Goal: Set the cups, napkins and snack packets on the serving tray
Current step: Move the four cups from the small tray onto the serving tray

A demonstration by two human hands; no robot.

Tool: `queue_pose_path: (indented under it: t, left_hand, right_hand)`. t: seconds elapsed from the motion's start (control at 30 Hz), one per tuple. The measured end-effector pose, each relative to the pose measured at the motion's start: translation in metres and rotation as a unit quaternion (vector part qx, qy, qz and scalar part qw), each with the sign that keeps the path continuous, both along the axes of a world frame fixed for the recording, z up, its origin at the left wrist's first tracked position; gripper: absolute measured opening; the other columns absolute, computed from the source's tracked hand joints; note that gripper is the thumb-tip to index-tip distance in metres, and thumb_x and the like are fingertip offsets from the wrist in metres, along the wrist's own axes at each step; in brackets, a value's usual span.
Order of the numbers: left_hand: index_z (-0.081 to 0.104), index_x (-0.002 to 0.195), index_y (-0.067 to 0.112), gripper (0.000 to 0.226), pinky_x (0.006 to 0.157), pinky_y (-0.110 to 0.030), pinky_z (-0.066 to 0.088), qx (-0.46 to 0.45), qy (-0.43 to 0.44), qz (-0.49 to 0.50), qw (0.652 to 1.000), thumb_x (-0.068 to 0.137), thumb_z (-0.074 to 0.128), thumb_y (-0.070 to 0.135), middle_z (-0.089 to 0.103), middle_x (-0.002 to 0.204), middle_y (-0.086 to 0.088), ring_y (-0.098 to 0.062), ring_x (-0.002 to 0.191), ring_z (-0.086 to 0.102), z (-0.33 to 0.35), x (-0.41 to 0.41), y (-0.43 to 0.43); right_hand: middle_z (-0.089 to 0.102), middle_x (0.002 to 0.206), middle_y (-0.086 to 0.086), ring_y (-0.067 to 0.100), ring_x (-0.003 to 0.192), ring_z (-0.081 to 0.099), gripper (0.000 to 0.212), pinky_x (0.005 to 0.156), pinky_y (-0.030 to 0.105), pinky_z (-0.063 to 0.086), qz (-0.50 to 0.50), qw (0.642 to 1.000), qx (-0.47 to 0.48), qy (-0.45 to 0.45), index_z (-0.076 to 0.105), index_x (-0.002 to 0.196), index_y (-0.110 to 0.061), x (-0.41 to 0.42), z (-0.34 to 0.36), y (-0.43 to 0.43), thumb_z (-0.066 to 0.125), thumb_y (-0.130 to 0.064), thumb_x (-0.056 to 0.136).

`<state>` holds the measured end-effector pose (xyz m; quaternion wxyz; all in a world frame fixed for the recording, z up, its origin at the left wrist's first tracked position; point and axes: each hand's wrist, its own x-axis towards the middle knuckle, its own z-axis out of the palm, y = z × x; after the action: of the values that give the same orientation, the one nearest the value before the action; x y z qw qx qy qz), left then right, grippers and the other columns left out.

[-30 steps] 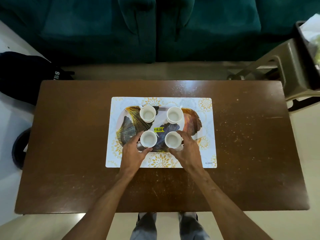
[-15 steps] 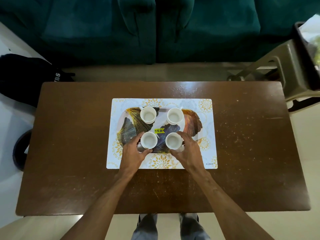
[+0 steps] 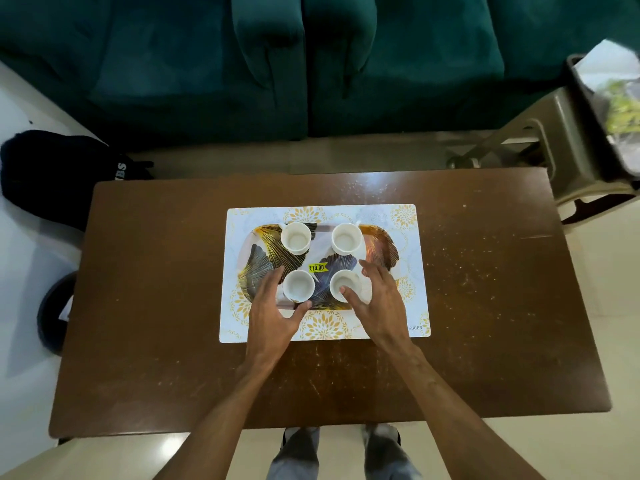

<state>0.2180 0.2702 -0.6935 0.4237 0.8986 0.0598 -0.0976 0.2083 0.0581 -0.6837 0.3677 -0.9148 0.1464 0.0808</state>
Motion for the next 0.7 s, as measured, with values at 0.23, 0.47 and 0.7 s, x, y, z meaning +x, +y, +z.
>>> queue_pose_path:
  t: [0.23,0.47,0.7]
  left_hand:
    - [0.052,0.141,0.017,0.066,0.111,-0.042,0.044,0.027,-0.042,-0.022,0.999,0.084,0.079,0.035,0.048,0.149,0.001,-0.017,0.138,0.043,0.065,0.005,-0.028]
    - [0.056,0.137,0.020,0.058,0.111,-0.037,0.043,0.031,-0.038,-0.101,0.994,0.086,0.074,0.041,0.052,0.147,-0.002,-0.019,0.135,0.048,0.130,0.005,-0.109]
    - [0.055,0.137,0.022,0.058,0.107,-0.037,0.047,0.035,-0.049,-0.158,0.986,0.087,0.073,0.043,0.056,0.143,-0.001,-0.021,0.128,0.055,0.175,-0.031,-0.275]
  right_hand:
    - [0.046,0.153,0.004,0.025,0.138,0.045,0.063,0.112,0.040,0.038,-0.029,0.999,-0.003,-0.015,0.041,0.149,-0.021,-0.004,0.062,-0.017,0.062,-0.045,0.095]
    - [0.050,0.147,0.002,0.021,0.131,0.050,0.057,0.108,0.042,0.047,-0.056,0.997,-0.020,-0.042,0.049,0.143,-0.024,-0.031,0.116,-0.093,0.061,-0.051,0.094]
    - [0.049,0.146,0.002,0.017,0.132,0.048,0.056,0.109,0.040,0.046,-0.098,0.992,-0.011,-0.073,0.047,0.144,-0.024,-0.091,0.152,-0.249,0.060,-0.048,0.095]
